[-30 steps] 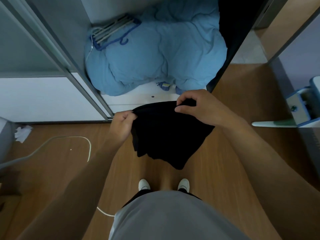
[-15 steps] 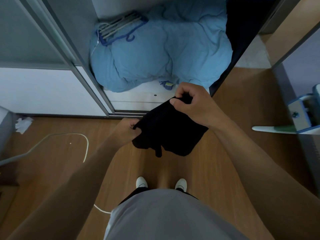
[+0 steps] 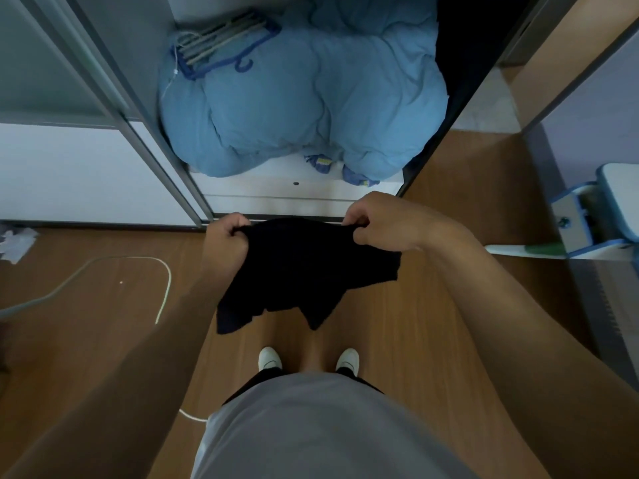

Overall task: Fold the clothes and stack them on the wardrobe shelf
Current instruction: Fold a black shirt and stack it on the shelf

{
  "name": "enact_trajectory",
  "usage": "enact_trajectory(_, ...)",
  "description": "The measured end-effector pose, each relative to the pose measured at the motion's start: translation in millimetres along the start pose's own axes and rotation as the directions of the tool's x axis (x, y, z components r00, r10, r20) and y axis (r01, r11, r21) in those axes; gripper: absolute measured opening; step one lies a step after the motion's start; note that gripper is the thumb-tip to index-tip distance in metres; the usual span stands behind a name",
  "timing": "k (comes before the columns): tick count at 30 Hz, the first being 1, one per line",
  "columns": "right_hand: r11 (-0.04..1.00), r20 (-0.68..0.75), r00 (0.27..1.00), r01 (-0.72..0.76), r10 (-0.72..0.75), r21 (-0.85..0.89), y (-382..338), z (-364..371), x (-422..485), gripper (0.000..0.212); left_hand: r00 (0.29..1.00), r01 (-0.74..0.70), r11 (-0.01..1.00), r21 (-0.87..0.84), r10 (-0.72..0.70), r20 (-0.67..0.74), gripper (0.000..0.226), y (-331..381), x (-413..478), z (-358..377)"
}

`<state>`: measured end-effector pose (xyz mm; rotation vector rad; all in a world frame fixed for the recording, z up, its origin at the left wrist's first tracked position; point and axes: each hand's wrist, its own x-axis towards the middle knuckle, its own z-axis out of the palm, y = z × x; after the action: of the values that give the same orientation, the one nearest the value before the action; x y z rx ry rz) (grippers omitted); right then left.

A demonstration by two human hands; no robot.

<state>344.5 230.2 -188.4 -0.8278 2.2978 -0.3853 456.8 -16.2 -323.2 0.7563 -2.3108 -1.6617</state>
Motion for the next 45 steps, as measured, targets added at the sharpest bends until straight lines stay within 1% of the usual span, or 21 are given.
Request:
enact_trajectory(2,0.998,-0.068,0.998,-0.002,0.006,0.059,0,10,5,0.013,1.000,0.017,0.999,-0.041,-0.017,-0.001,0.023,8,-1,1)
enact_trajectory(4,0.985,-0.125,0.992,0.013,0.009,0.171,-3,25,12,0.020,0.999,0.035,0.997,-0.062,-0.036,-0.006,0.020,15,-3,-1)
enact_trajectory(6,0.937,-0.181,0.981,0.003,0.065,0.349,-9,40,15,0.028,0.997,0.066,0.995,-0.071,-0.068,-0.024,0.020,19,-3,-5)
enact_trajectory(9,0.852,-0.162,0.980,-0.010,0.111,0.523,-16,49,16,0.021,0.995,0.094,0.994,-0.063,-0.096,-0.017,0.027,24,-3,-16)
enact_trajectory(10,0.855,-0.110,0.989,-0.025,0.095,0.518,-18,48,15,0.020,0.996,0.088,0.995,-0.039,-0.088,-0.012,0.030,25,-2,-20)
enact_trajectory(12,0.920,0.017,0.998,-0.060,0.058,0.387,-22,45,16,0.037,1.000,0.030,0.998,0.046,-0.031,0.007,0.038,30,0,-27)
enact_trajectory(14,0.964,0.071,0.997,-0.060,0.042,0.260,-26,43,20,0.035,0.999,-0.003,0.995,0.104,-0.002,0.051,0.043,34,3,-30)
enact_trajectory(17,0.946,-0.012,1.000,0.009,-0.005,0.324,-30,37,22,0.026,0.978,-0.061,0.986,0.156,0.028,0.204,0.036,28,1,-37)
enact_trajectory(19,0.938,-0.064,0.996,0.078,-0.059,0.338,-30,32,22,0.025,0.943,-0.100,0.979,0.180,0.036,0.331,0.040,18,-1,-42)
enact_trajectory(21,0.931,-0.045,0.991,0.133,-0.126,0.340,-32,28,20,0.016,0.900,-0.168,0.937,0.307,0.019,0.436,0.048,6,-1,-44)
enact_trajectory(23,0.921,-0.012,0.984,0.171,-0.178,0.350,-35,26,18,0.021,0.887,-0.227,0.829,0.511,-0.041,0.461,0.042,-5,0,-41)
enact_trajectory(24,0.921,0.010,0.982,0.173,-0.188,0.349,-36,24,16,0.023,0.905,-0.200,0.814,0.546,-0.061,0.422,0.033,-11,-2,-39)
enact_trajectory(25,0.926,0.039,0.981,0.166,-0.191,0.338,-36,22,15,0.022,0.921,-0.161,0.841,0.517,-0.060,0.385,0.023,-15,-4,-36)
enact_trajectory(26,0.936,0.071,0.980,0.155,-0.187,0.317,-35,21,13,0.019,0.938,-0.133,0.869,0.477,-0.045,0.344,0.022,-17,-5,-35)
enact_trajectory(28,0.953,0.147,0.976,0.112,-0.158,0.282,-32,20,11,0.017,0.959,-0.130,0.884,0.449,-0.003,0.283,0.034,-19,-5,-34)
enact_trajectory(30,0.951,0.244,0.963,0.040,-0.119,0.307,-27,22,8,0.019,0.963,-0.163,0.864,0.476,0.035,0.267,0.032,-12,-3,-31)
enact_trajectory(32,0.933,0.309,0.946,-0.023,-0.096,0.360,-24,24,6,0.020,0.965,-0.145,0.893,0.425,0.033,0.259,0.047,-3,1,-26)
enact_trajectory(34,0.916,0.314,0.944,-0.038,-0.097,0.398,-21,25,4,0.022,0.969,-0.043,0.946,0.321,-0.039,0.246,0.055,8,3,-18)
enact_trajectory(38,0.879,0.289,0.947,-0.015,-0.140,0.476,-26,21,3,0.025,0.959,0.071,0.996,0.058,-0.084,0.270,0.042,25,1,-2)
enact_trajectory(41,0.835,0.259,0.950,0.005,-0.176,0.550,-32,19,3,0.025,0.941,0.168,0.986,-0.018,-0.155,0.301,0.029,36,-7,5)
enact_trajectory(45,0.773,0.239,0.946,0.020,-0.221,0.634,-39,19,8,0.028,0.891,0.242,0.969,-0.044,-0.204,0.405,0.023,39,-12,6)
